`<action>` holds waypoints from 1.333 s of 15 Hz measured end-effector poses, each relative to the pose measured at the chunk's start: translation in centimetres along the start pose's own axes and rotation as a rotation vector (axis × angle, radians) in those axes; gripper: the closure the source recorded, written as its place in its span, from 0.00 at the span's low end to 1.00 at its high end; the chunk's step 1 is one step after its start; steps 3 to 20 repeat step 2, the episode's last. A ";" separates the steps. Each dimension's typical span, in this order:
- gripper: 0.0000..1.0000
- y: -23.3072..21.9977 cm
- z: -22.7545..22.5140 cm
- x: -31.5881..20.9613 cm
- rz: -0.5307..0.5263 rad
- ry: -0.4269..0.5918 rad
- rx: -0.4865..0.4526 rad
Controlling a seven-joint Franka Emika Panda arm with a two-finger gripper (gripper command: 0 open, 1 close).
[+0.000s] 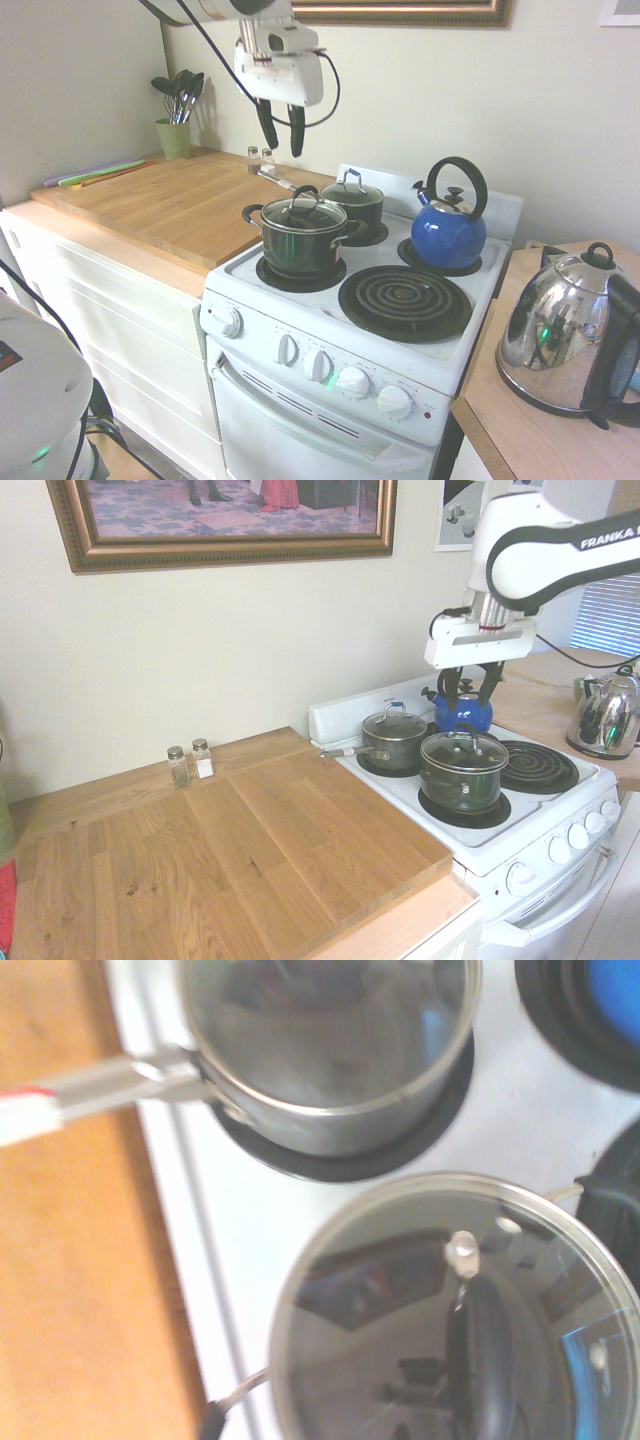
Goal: Cover the lid of the pot
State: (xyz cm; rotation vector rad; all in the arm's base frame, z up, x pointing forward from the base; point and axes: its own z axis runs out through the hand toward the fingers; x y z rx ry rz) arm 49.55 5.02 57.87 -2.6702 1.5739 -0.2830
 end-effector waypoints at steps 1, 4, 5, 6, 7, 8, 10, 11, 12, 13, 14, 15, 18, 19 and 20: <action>0.00 0.0 -1.9 -0.8 -0.009 0.010 0.015; 0.00 0.1 -3.7 -1.5 -0.015 0.017 0.029; 0.00 0.1 -3.7 -1.5 -0.015 0.017 0.029; 0.00 0.1 -3.7 -1.5 -0.015 0.017 0.029; 0.00 0.1 -3.7 -1.5 -0.015 0.017 0.029; 0.00 0.1 -3.7 -1.5 -0.015 0.017 0.029; 0.00 0.1 -3.7 -1.5 -0.015 0.017 0.029; 0.00 0.1 -3.7 -1.5 -0.015 0.017 0.029; 0.00 0.1 -3.7 -1.5 -0.015 0.017 0.029; 0.00 0.1 -3.7 -1.5 -0.015 0.017 0.029; 0.00 0.1 -3.7 -1.5 -0.015 0.017 0.029; 0.00 0.1 -3.7 -1.5 -0.015 0.017 0.029; 0.00 0.1 -3.7 -1.5 -0.015 0.017 0.029; 0.00 0.1 -3.7 -1.5 -0.015 0.017 0.029; 0.00 0.1 -3.7 -1.5 -0.015 0.017 0.029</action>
